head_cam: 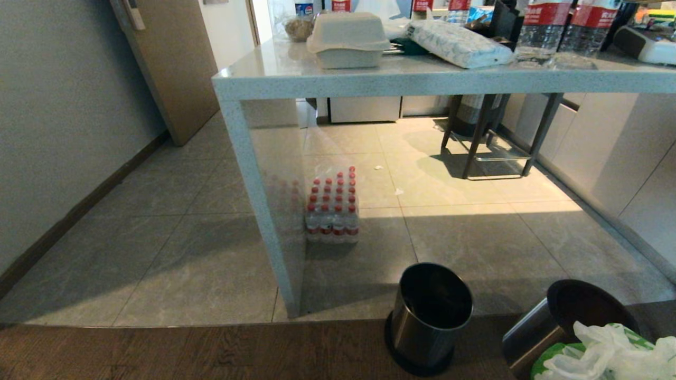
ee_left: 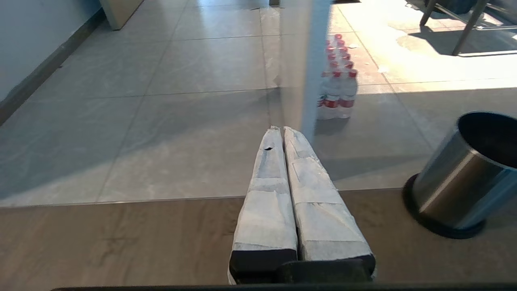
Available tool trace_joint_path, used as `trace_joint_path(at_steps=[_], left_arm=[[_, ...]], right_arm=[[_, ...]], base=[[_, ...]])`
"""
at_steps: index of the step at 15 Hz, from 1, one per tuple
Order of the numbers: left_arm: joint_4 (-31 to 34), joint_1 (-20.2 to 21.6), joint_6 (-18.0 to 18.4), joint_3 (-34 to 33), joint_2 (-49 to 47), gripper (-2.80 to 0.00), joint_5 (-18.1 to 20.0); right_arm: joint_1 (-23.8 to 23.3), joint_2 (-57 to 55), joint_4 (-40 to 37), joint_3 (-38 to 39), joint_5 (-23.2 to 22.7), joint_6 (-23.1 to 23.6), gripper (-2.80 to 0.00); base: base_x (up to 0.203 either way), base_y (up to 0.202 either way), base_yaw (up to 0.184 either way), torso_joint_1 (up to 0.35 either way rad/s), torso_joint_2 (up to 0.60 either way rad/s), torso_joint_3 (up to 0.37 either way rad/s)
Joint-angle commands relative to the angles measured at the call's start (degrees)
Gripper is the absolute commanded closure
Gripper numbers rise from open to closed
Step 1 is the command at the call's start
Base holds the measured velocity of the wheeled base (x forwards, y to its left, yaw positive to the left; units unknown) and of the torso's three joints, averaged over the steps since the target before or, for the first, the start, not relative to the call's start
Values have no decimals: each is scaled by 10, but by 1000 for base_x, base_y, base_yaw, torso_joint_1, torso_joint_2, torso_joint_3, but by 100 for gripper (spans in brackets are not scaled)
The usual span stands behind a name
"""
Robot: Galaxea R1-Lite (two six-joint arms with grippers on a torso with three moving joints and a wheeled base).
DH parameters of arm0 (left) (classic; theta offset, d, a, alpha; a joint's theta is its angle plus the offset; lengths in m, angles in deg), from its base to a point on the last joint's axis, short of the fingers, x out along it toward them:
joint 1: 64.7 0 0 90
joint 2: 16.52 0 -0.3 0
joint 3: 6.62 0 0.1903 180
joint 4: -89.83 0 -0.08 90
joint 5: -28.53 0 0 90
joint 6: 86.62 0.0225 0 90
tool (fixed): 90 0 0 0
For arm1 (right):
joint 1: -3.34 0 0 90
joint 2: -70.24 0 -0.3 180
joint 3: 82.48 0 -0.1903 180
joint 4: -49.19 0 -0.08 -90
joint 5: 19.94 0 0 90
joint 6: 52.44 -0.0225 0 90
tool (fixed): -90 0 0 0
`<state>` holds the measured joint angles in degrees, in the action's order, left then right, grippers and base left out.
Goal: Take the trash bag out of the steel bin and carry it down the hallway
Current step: Put the trash bag at the door
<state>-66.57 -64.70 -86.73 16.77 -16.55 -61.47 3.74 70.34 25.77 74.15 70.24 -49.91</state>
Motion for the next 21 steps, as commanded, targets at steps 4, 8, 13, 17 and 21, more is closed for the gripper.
trace_joint_path(at_steps=[4, 8, 13, 17, 21], left_arm=[[0, 0, -1, 0, -1, 0, 0], [0, 0, -1, 0, -1, 0, 0], [0, 0, -1, 0, -1, 0, 0], [-1, 0, -1, 0, -1, 0, 0], [-1, 0, -2, 0, -1, 0, 0]], right_arm=[[0, 22, 0, 0, 0, 1, 0], [0, 22, 0, 0, 0, 1, 0], [0, 22, 0, 0, 0, 1, 0], [0, 22, 0, 0, 0, 0, 0], [0, 22, 0, 0, 0, 1, 0]], base=[[0, 194, 2, 2, 1, 3], [0, 191, 1, 2, -1, 1], [0, 192, 2, 2, 2, 3], [0, 192, 3, 2, 2, 3], [0, 194, 2, 2, 4, 1]])
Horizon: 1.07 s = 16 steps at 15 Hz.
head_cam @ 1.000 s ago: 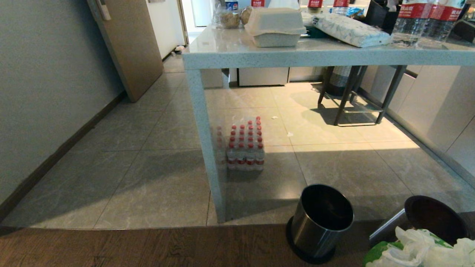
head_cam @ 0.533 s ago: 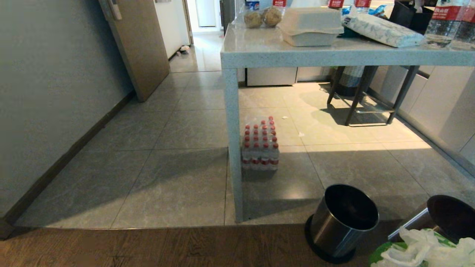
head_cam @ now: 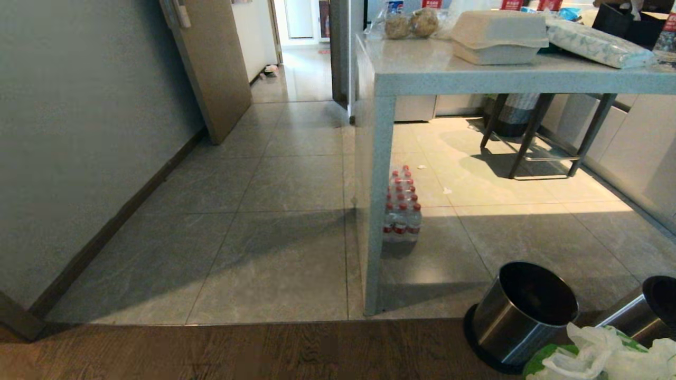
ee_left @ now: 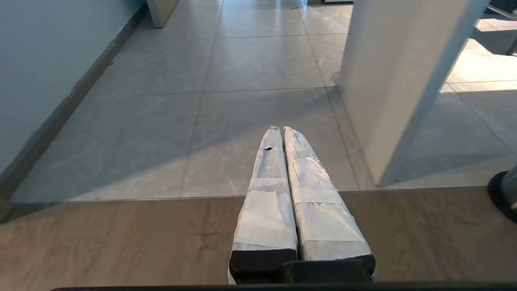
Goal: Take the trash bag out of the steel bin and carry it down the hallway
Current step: Put the trash bag at the door
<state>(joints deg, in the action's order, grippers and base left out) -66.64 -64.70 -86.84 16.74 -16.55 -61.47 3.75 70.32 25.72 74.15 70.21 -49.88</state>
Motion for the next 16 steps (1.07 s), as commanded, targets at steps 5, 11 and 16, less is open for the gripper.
trace_joint_path(at_steps=[5, 11, 16], left_arm=[[0, 0, 0, 0, -1, 0, 0], [0, 0, 0, 0, -1, 0, 0], [0, 0, 0, 0, -1, 0, 0]], right_arm=[[0, 22, 0, 0, 0, 0, 0], [0, 22, 0, 0, 0, 0, 0], [0, 22, 0, 0, 0, 0, 0]], base=[[0, 193, 1, 2, 4, 1], [0, 196, 3, 2, 2, 6], [0, 194, 0, 2, 2, 0]])
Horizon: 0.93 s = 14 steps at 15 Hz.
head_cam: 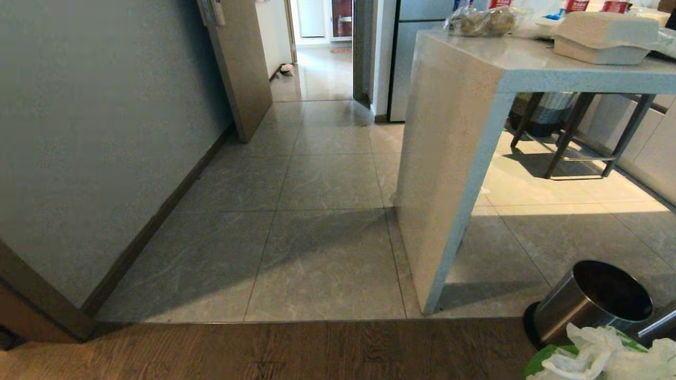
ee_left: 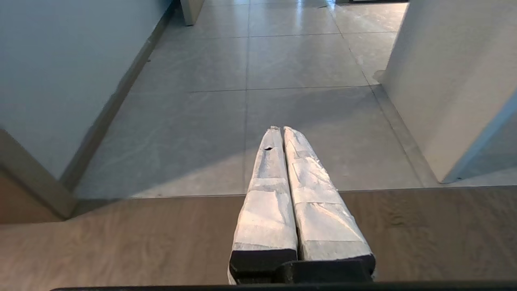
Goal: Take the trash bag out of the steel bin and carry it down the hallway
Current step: Put the trash bag at the door
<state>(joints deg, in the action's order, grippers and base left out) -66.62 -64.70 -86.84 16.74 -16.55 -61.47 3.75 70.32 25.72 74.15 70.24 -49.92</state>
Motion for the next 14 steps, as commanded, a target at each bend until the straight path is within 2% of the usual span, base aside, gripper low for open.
trace_joint_path(at_steps=[1, 11, 14], left_arm=[[0, 0, 0, 0, -1, 0, 0], [0, 0, 0, 0, -1, 0, 0], [0, 0, 1, 0, -1, 0, 0]], right_arm=[[0, 22, 0, 0, 0, 0, 0], [0, 22, 0, 0, 0, 0, 0], [0, 22, 0, 0, 0, 0, 0]], base=[[0, 188, 1, 2, -2, -7], [14, 192, 1, 2, 2, 3], [51, 58, 8, 2, 3, 0]])
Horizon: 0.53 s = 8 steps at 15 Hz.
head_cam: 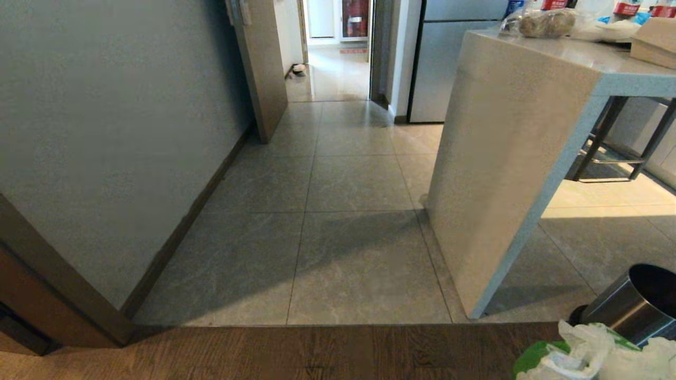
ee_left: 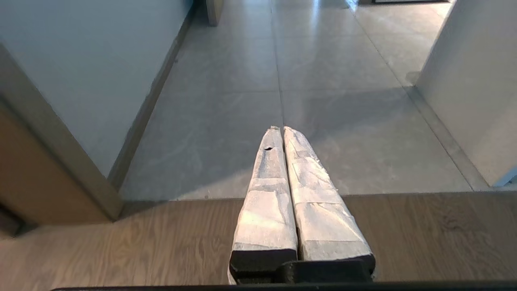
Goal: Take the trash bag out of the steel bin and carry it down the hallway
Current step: Put the trash bag at the door
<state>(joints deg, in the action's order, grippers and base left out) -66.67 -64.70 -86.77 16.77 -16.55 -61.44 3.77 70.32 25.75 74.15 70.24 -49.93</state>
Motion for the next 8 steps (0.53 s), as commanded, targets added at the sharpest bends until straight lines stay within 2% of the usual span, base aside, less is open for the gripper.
trace_joint_path(at_steps=[1, 8], left_arm=[[0, 0, 1, 0, -1, 0, 0], [0, 0, 0, 0, -1, 0, 0]], right_arm=[[0, 22, 0, 0, 0, 0, 0], [0, 22, 0, 0, 0, 0, 0]], base=[[0, 0, 0, 0, 0, 0], [7, 0, 0, 0, -1, 0]])
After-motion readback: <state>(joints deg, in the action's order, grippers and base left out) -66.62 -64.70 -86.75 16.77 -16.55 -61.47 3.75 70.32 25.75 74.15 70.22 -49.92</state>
